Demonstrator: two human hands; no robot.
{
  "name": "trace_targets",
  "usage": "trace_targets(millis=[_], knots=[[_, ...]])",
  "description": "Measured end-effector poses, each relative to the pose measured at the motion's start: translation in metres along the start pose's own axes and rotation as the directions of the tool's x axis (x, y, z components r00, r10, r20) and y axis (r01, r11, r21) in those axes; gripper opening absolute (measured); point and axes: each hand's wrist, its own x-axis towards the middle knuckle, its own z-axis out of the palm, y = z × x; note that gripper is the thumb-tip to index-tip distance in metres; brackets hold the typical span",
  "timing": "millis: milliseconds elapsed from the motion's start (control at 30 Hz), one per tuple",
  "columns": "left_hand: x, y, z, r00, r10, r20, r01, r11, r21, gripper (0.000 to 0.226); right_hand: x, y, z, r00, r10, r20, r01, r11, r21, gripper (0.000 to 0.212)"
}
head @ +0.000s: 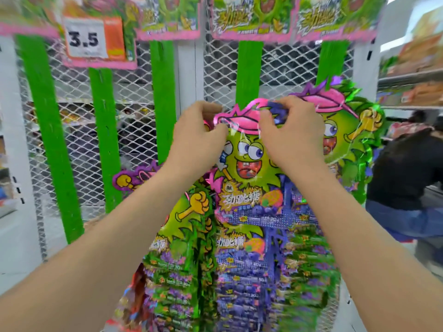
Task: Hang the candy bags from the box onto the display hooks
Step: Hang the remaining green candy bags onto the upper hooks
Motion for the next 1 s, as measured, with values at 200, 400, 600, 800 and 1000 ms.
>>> trace_targets(millis=[200,400,600,800,1000], knots=[[-0.011,-0.021,0.011,0.95,0.314,-0.007,-0.295,0.901,0.316,0.041,-0.005,0.004,0.015,0.999,0.025,0.025,-0.023,0.998,-0.062,0.027],[-0.025,-0.038,0.018,0.936,0.349,0.038,-0.324,0.818,0.475,0.046,-0.022,0.009,0.024,0.999,-0.021,0.035,0.024,0.997,-0.07,0.028],[-0.032,-0.043,0.018,0.931,0.346,0.115,-0.351,0.767,0.538,0.058,-0.027,0.015,0.03,0.998,-0.048,0.027,0.053,0.975,-0.215,0.022],[-0.035,-0.046,0.018,0.923,0.36,0.139,-0.372,0.737,0.564,0.066,-0.031,0.014,0.026,0.998,-0.054,0.041,0.064,0.954,-0.293,0.025],[-0.023,-0.028,0.022,0.95,0.301,0.082,-0.306,0.854,0.421,0.058,-0.037,0.003,0.013,0.999,-0.001,-0.038,-0.006,0.984,-0.177,0.023]])
